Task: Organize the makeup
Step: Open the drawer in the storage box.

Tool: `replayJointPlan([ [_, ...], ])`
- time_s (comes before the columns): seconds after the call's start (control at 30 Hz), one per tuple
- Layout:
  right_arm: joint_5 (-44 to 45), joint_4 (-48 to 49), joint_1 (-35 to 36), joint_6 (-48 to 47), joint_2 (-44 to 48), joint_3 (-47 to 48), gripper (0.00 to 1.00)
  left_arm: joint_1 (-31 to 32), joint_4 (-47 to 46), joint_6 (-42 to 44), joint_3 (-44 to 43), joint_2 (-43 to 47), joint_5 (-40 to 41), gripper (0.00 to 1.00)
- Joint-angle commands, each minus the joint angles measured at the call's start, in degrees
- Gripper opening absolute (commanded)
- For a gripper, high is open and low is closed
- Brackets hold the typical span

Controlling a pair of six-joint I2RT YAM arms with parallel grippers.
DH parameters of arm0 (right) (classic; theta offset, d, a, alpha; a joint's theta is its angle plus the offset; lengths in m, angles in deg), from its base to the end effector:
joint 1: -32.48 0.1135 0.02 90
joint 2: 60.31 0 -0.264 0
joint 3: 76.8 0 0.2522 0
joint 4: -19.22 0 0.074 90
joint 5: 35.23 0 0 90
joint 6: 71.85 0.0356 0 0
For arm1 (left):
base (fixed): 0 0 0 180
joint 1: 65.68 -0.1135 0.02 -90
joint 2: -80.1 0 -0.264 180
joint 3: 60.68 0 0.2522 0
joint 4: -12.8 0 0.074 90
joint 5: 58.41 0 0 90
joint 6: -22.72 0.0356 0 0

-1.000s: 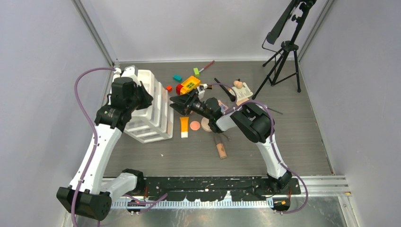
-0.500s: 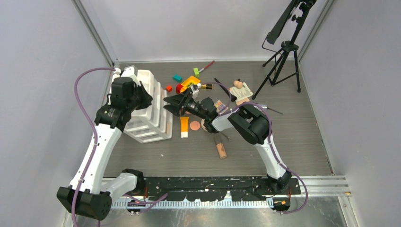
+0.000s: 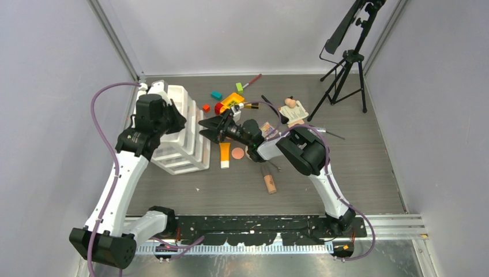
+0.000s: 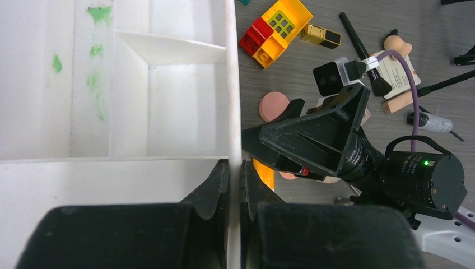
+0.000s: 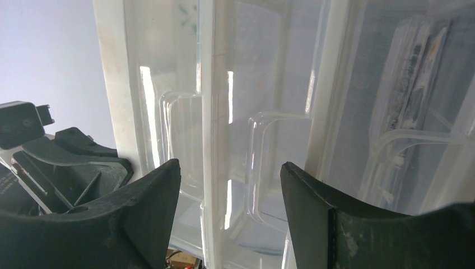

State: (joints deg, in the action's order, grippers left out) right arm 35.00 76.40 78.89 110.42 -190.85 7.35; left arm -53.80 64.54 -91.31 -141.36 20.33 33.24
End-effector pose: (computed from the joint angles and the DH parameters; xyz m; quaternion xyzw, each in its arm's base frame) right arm 0.3161 0.3496 0.1516 0.1229 0.6299 0.7488 0.1654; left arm 0.2123 -0.0436 0.3754 -0.0991 0.8639 -0.1403 0.4735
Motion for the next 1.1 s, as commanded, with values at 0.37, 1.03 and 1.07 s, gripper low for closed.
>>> replayJointPlan([
  [0.37,-0.4,11.6,1.1,6.5,-2.1,4.8,0.67,-0.1,-8.2,-0.7,-0.4,1.5,-0.5,0.00],
  [1.03,0.7,11.6,-0.7,5.2,6.4,-0.5,0.63,-0.1,-6.0,0.1,-0.1,1.0,4.1,0.00],
  [1.07,0.7,11.7,-0.9,5.1,6.9,-0.8,0.63,-0.1,-6.1,0.2,0.0,1.0,4.2,0.00],
])
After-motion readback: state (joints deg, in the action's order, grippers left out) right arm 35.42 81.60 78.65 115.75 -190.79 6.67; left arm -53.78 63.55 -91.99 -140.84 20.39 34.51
